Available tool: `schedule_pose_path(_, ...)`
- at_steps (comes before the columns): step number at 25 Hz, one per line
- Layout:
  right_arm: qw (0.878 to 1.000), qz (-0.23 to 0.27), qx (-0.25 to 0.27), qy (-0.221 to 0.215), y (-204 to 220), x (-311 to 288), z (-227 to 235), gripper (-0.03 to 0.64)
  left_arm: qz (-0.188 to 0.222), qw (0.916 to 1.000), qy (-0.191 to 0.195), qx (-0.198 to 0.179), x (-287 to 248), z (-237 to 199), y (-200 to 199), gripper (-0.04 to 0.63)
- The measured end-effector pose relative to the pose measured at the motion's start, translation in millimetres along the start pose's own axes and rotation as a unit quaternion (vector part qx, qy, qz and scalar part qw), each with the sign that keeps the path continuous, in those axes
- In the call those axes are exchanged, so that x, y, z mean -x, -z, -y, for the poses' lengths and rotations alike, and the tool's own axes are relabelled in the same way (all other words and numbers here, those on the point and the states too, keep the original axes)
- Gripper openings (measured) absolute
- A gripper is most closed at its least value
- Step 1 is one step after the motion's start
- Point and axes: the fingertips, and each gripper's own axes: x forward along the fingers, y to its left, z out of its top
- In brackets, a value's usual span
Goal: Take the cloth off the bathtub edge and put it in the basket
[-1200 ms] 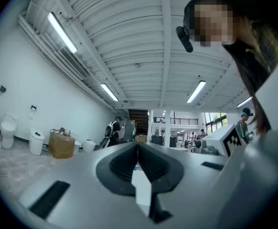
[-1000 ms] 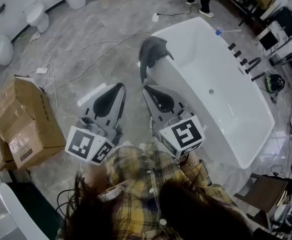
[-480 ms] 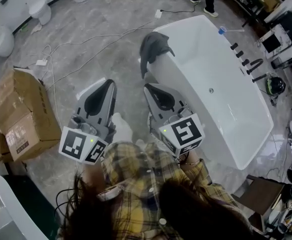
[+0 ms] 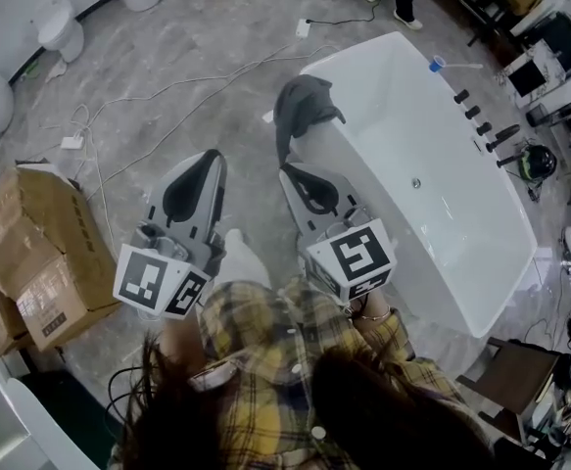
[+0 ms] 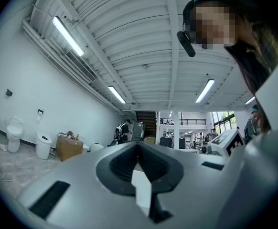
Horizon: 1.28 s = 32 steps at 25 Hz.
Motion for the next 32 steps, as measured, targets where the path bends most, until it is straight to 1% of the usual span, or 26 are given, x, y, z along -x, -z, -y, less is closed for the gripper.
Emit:
schedule_pose_path(7, 1.000, 0.001, 0.000, 0.014, -22, -89, 21, 0.015, -0.007, 0.9995, 0.030, 0.001, -50, -79, -7, 0.018)
schedule_pose_path(10, 1.000, -0.002, 0.000, 0.021, -28, -120, 28, 0.015, -0.011, 0.9991, 0.042, 0.001, -64, -107, -7, 0.018)
schedule_pose_path(15, 0.999, -0.006, -0.008, 0.047, -27, -159, 42, 0.015, -0.018, 0.9982, 0.057, -0.003, -78, -148, -3, 0.018)
schedule_pose_path(21, 0.997, -0.004, -0.028, 0.070, -27, -180, 52, 0.015, -0.026, 0.9977, 0.062, 0.010, -81, -173, 3, 0.018)
schedule_pose_path(25, 0.996, -0.012, -0.039, 0.081, -20, -188, 57, 0.015, -0.033, 0.9973, 0.063, 0.017, -82, -186, 9, 0.018)
schedule_pose_path(32, 0.994, -0.016, -0.052, 0.099, -8, -202, 89, 0.015, -0.041, 0.9968, 0.068, 0.014, -109, -198, 19, 0.018)
